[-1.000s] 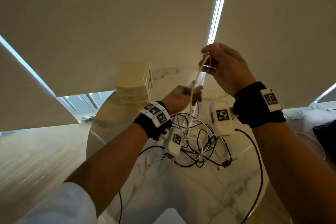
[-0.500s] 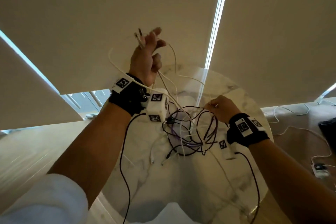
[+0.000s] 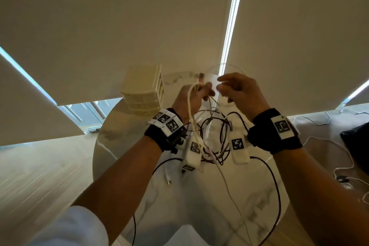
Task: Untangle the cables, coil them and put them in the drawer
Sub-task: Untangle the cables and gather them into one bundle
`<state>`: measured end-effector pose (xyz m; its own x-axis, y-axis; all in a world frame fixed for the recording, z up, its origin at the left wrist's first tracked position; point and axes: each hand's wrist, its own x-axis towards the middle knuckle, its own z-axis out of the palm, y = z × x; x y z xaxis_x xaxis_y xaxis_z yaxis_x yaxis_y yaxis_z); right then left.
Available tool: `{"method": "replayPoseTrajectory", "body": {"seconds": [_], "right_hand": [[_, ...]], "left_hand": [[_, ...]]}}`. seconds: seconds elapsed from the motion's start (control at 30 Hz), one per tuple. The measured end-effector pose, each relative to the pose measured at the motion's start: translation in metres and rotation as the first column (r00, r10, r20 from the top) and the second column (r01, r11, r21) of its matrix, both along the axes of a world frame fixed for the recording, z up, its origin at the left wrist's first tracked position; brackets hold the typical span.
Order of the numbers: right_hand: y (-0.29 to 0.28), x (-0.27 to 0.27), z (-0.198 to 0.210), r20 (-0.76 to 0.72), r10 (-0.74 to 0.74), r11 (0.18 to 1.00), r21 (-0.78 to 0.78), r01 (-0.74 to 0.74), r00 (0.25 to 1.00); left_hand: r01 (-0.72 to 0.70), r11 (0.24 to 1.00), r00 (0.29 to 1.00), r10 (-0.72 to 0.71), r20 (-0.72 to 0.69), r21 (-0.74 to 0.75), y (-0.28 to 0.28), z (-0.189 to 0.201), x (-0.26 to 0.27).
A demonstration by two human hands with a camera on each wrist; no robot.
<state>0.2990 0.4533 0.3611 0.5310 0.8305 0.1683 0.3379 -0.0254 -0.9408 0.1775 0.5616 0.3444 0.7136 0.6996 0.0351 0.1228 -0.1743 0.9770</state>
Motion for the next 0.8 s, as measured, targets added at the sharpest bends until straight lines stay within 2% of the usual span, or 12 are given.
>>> {"method": "replayPoseTrajectory", "body": {"seconds": [0.07, 0.13, 0.2, 0.33, 0.43, 0.5, 0.57, 0.63, 0.67, 0.7, 0.73, 0.8], "right_hand": [[0.000, -0.006, -0.022, 0.104, 0.121, 0.960, -0.264, -0.090, 0.987], [0.004, -0.014, -0.046, 0.182, 0.171, 0.917, -0.389, -0.088, 0.968], [0.008, -0.018, -0.058, 0.210, 0.110, 0.945, -0.325, -0.036, 0.971], [0.006, -0.007, -0.048, 0.057, 0.095, 0.968, -0.238, -0.079, 0.994], [0.001, 0.012, -0.042, -0.120, -0.005, 0.992, -0.130, -0.011, 0.993], [-0.004, 0.029, -0.041, -0.215, -0.178, 0.983, -0.072, 0.167, 0.960], [-0.015, 0.052, -0.041, -0.339, -0.413, 0.906, -0.057, 0.420, 0.845], [-0.032, 0.078, -0.047, -0.486, -0.599, 0.759, -0.091, 0.645, 0.636], [-0.041, 0.089, -0.051, -0.550, -0.643, 0.688, -0.109, 0.718, 0.532], [-0.049, 0.099, -0.056, -0.586, -0.666, 0.638, -0.127, 0.759, 0.462], [-0.057, 0.105, -0.059, -0.580, -0.698, 0.599, -0.151, 0.786, 0.420], [-0.067, 0.107, -0.062, -0.375, -0.821, 0.529, -0.215, 0.821, 0.430]], "left_hand": [[-0.018, 0.987, 0.992, 0.037, 0.121, -0.157, 0.009, 0.010, -0.003], [-0.001, 0.965, 0.984, 0.048, 0.173, -0.261, 0.017, 0.018, -0.005], [0.026, 0.967, 0.985, 0.019, 0.173, -0.253, 0.024, 0.025, -0.009], [0.001, 0.989, 0.996, 0.013, 0.092, -0.145, 0.039, 0.024, -0.021], [0.028, 1.000, 0.998, -0.028, -0.064, -0.002, 0.046, 0.020, -0.032], [0.093, 0.979, 0.968, -0.046, -0.246, 0.182, 0.052, 0.018, -0.038], [0.199, 0.930, 0.870, -0.023, -0.492, 0.309, 0.063, 0.012, -0.041], [0.121, 0.945, 0.746, 0.116, -0.655, 0.305, 0.074, 0.005, -0.042], [0.049, 0.951, 0.687, 0.190, -0.702, 0.306, 0.078, -0.001, -0.042], [-0.006, 0.950, 0.657, 0.238, -0.715, 0.311, 0.080, -0.004, -0.041], [-0.045, 0.944, 0.668, 0.271, -0.693, 0.326, 0.080, -0.006, -0.038], [-0.121, 0.943, 0.772, 0.285, -0.568, 0.310, 0.071, -0.004, -0.029]]}}
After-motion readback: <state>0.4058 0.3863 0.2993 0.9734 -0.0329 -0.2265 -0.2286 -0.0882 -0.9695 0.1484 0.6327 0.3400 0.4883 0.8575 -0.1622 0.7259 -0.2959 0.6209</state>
